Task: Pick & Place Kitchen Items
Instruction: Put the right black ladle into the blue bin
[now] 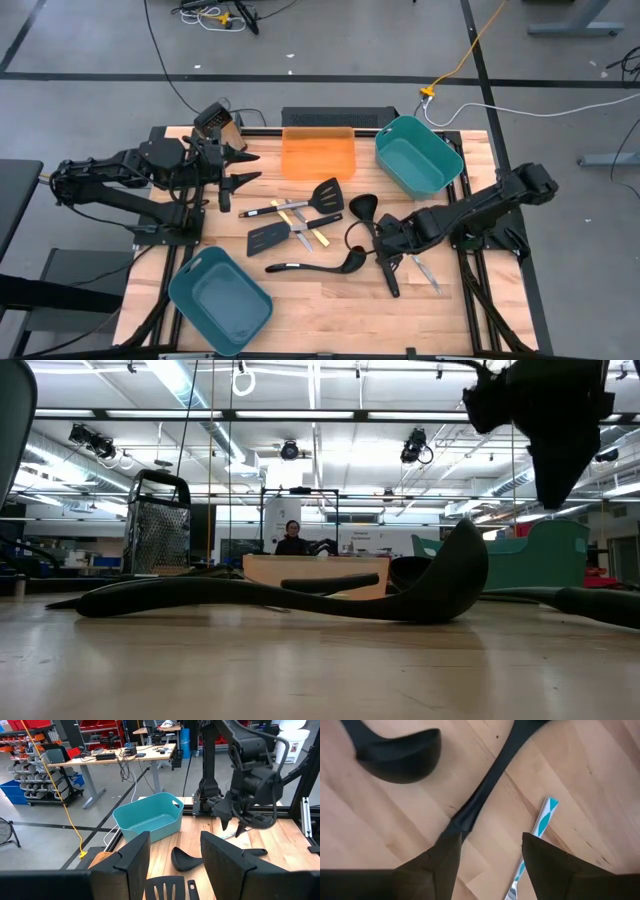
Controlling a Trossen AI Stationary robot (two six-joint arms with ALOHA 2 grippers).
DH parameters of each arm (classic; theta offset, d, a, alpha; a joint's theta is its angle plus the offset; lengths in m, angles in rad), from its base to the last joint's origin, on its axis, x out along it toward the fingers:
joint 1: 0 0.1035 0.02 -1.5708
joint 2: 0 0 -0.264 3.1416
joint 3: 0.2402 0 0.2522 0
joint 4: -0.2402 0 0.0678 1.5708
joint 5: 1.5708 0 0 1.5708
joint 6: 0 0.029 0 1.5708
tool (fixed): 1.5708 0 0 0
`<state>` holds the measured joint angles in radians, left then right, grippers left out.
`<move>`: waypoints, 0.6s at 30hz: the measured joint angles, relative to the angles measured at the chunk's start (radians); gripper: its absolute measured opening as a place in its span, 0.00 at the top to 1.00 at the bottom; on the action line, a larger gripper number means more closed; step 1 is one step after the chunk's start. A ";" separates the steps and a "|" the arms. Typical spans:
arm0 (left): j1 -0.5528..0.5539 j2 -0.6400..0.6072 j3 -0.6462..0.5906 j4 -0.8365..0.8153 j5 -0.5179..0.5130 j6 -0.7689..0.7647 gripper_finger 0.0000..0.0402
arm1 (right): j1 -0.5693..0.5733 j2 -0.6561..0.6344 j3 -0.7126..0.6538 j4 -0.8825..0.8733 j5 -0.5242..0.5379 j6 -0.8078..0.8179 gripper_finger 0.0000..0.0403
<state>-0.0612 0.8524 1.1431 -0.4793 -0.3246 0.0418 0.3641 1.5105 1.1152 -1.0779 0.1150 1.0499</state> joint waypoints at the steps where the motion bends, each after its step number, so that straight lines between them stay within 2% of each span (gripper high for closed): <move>1: 0.000 0.000 0.000 0.000 0.000 0.000 0.55 | 0.000 0.009 0.000 0.000 0.000 0.008 0.47; 18: 0.000 0.000 0.000 0.000 0.000 0.000 0.55 | 0.035 0.127 0.000 0.075 0.000 0.053 0.47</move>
<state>-0.0610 0.8524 1.1431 -0.4793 -0.3246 0.0416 0.3992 1.6370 1.1152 -1.0031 0.1154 1.1034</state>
